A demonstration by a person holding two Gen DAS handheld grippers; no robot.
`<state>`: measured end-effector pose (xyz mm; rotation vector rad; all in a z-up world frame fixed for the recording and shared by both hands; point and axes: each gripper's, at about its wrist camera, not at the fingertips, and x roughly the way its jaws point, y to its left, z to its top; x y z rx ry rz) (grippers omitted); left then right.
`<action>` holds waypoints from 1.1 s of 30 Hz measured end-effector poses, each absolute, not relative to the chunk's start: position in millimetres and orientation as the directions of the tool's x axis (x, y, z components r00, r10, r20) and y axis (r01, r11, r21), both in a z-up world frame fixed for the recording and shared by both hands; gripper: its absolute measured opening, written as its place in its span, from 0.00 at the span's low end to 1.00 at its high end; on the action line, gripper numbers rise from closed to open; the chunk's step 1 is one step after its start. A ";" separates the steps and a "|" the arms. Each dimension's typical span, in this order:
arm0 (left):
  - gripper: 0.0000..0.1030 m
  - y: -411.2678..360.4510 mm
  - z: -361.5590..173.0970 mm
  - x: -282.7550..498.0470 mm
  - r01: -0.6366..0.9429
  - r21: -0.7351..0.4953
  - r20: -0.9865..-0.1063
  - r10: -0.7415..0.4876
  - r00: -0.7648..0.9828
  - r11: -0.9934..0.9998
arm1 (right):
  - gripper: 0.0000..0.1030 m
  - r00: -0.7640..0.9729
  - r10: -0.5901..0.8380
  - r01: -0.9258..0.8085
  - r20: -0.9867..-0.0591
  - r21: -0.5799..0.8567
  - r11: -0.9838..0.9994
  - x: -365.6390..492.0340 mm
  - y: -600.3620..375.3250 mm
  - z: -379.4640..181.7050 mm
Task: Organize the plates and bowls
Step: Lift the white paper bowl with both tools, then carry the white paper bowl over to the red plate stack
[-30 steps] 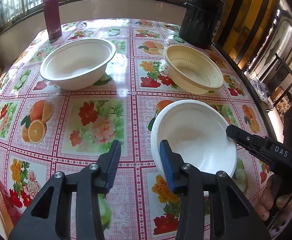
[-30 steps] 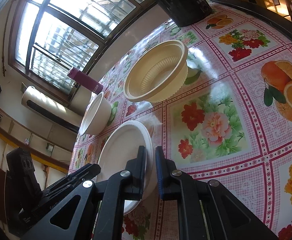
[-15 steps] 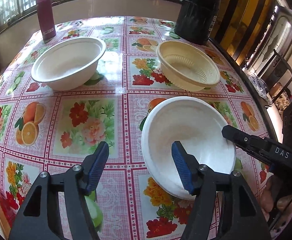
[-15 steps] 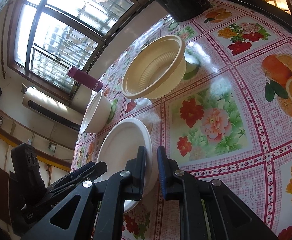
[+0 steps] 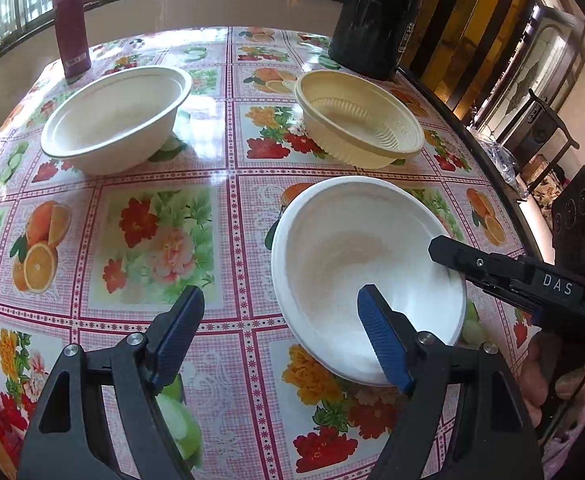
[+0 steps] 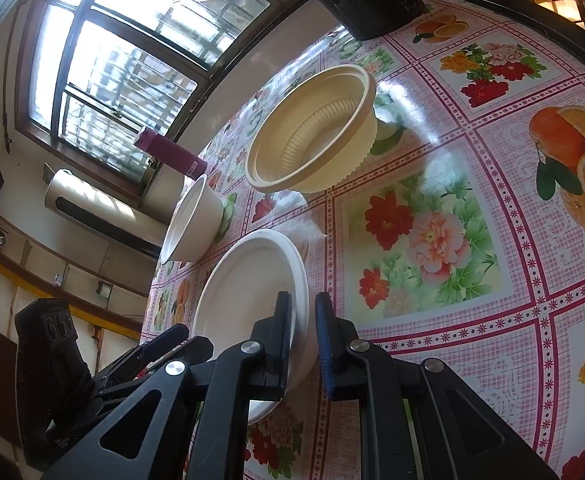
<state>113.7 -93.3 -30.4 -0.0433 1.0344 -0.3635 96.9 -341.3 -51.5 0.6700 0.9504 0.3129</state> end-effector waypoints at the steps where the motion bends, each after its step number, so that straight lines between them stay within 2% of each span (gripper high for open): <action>1: 0.77 -92.6 -32.0 115.5 0.273 -0.226 -0.831 -0.331 0.447 0.935 | 0.15 0.555 0.523 0.040 -0.646 0.649 0.759 97.2 -340.7 -51.9; 2: 0.73 -92.0 -32.5 116.3 0.270 -0.239 -0.830 -0.341 0.441 0.933 | 0.15 0.556 0.522 0.042 -0.647 0.648 0.760 97.1 -339.4 -51.8; 3: 0.59 -92.1 -32.5 116.6 0.268 -0.242 -0.831 -0.341 0.439 0.933 | 0.15 0.556 0.520 0.044 -0.648 0.648 0.761 97.3 -338.3 -51.6; 6: 0.33 -93.2 -32.8 116.9 0.266 -0.243 -0.837 -0.340 0.429 0.933 | 0.10 0.562 0.507 0.055 -0.654 0.641 0.766 97.5 -340.2 -52.2; 12: 0.12 -92.6 -32.9 116.6 0.263 -0.266 -0.837 -0.357 0.414 0.927 | 0.07 0.565 0.518 0.041 -0.642 0.649 0.759 95.8 -338.6 -51.4; 25: 0.11 -66.7 -7.9 99.4 0.231 -0.235 -0.817 -0.321 0.480 0.944 | 0.07 0.578 0.564 -0.010 -0.590 0.686 0.727 87.6 -314.9 -36.3; 33: 0.11 -1.9 23.1 66.4 0.126 -0.147 -0.774 -0.193 0.603 0.981 | 0.07 0.508 0.643 -0.121 -0.573 0.691 0.712 88.4 -236.4 -20.6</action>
